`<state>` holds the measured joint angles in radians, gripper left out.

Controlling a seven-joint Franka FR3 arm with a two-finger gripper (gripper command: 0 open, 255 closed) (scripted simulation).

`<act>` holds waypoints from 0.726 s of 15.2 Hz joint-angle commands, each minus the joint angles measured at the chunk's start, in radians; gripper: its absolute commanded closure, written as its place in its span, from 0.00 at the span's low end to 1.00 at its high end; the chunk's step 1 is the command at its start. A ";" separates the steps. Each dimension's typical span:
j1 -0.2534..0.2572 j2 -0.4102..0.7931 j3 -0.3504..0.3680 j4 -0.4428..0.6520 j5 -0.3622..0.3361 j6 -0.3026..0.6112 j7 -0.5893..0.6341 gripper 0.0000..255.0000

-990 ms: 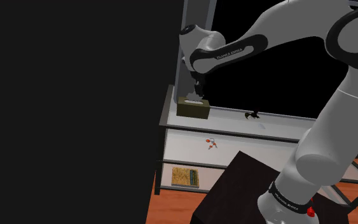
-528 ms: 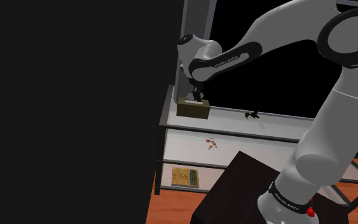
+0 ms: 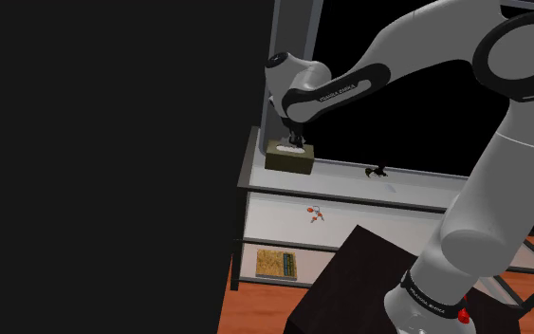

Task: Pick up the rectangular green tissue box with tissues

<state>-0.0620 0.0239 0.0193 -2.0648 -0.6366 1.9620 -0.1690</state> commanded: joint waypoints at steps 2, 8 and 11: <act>0.002 0.003 0.002 0.000 0.001 0.002 0.000 1.00; 0.004 -0.020 0.004 0.036 0.016 -0.048 -0.034 1.00; 0.006 -0.032 0.006 0.061 0.024 -0.079 -0.054 1.00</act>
<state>-0.0557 -0.0022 0.0258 -2.0143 -0.6147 1.8938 -0.2144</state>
